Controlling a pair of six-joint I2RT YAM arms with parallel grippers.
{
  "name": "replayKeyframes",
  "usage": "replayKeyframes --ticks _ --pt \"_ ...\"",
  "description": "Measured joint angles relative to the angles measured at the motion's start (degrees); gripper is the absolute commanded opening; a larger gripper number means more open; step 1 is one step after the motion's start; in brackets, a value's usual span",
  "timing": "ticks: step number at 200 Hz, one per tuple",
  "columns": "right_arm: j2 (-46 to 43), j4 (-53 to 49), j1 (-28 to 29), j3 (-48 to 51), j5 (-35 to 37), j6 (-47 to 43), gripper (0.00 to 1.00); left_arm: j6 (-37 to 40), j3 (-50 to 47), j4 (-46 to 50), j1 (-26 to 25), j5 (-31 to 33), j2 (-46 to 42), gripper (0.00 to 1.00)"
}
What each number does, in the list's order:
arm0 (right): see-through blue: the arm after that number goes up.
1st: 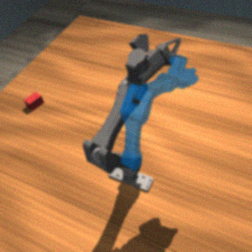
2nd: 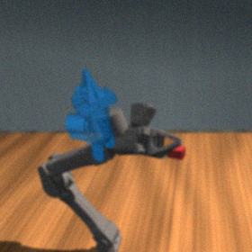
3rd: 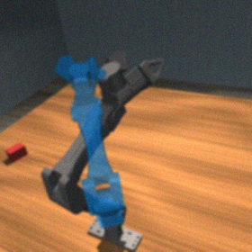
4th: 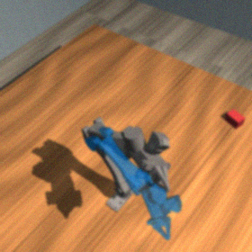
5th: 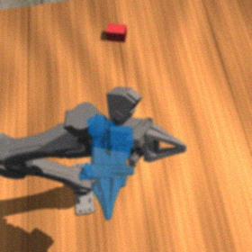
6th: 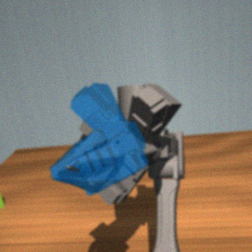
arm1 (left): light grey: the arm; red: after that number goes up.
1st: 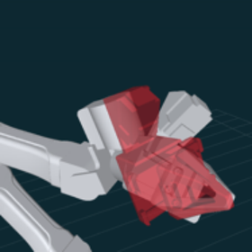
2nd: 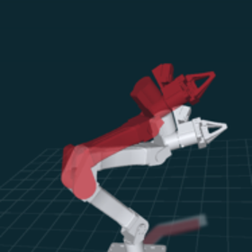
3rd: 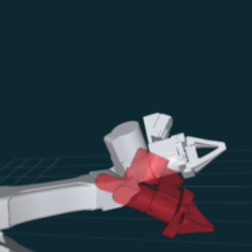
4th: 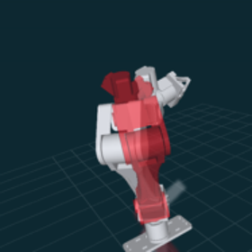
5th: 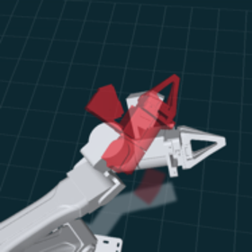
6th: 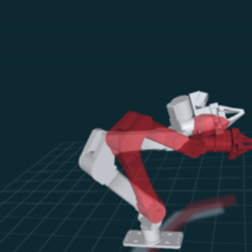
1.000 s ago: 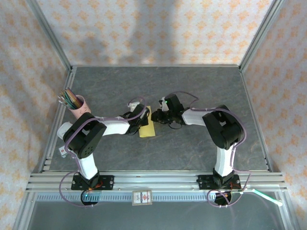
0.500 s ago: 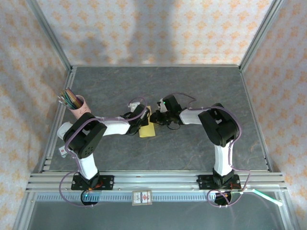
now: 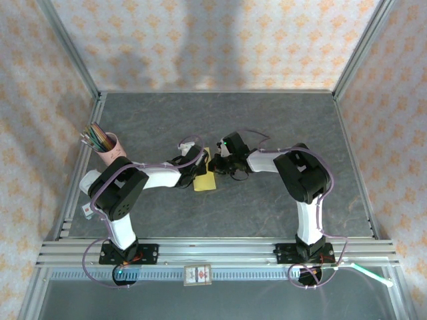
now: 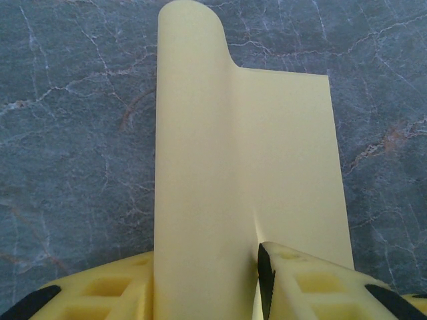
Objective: Fold a paper plane with a square sheet of paper (pick it up from the middle)
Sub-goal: Hold the square sheet of paper at the center of the table, then first fold in half a square sheet of paper at the center of the table.
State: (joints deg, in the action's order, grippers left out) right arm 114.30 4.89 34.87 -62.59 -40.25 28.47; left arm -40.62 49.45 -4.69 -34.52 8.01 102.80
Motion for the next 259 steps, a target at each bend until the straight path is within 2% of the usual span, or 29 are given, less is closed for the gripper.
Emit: replayKeyframes --ticks 40,114,145,172,191,229,241,259 --pt "0.07 -0.31 0.13 -0.04 0.83 0.07 0.0 0.02 0.04 0.02 0.0 -0.02 0.0 0.43" --pt "0.2 0.57 0.11 0.42 0.96 1.77 0.0 0.15 2.29 3.96 0.07 0.02 -0.02 0.53" --pt "0.11 1.68 0.11 1.05 0.98 2.47 0.0 0.63 2.86 6.21 0.48 1.2 -0.63 0.69" --pt "0.0 2.6 0.11 1.53 1.01 2.86 0.0 0.59 3.17 7.56 0.92 1.29 -3.34 0.71" --pt "-0.02 2.84 0.11 1.64 1.01 3.06 0.0 0.42 3.17 7.69 0.92 -0.76 -6.93 0.66" --pt "-0.04 2.89 0.11 1.68 1.03 3.04 0.0 -0.35 2.51 3.87 0.94 -10.78 -10.84 0.31" --pt "-0.04 2.89 0.11 1.68 1.03 3.04 0.0 -0.15 2.1 2.75 1.22 -13.79 -10.51 0.24" --pt "-0.04 2.89 0.11 1.68 1.05 3.04 0.0 -0.5 1.01 1.46 2.51 -16.87 -9.55 0.19"
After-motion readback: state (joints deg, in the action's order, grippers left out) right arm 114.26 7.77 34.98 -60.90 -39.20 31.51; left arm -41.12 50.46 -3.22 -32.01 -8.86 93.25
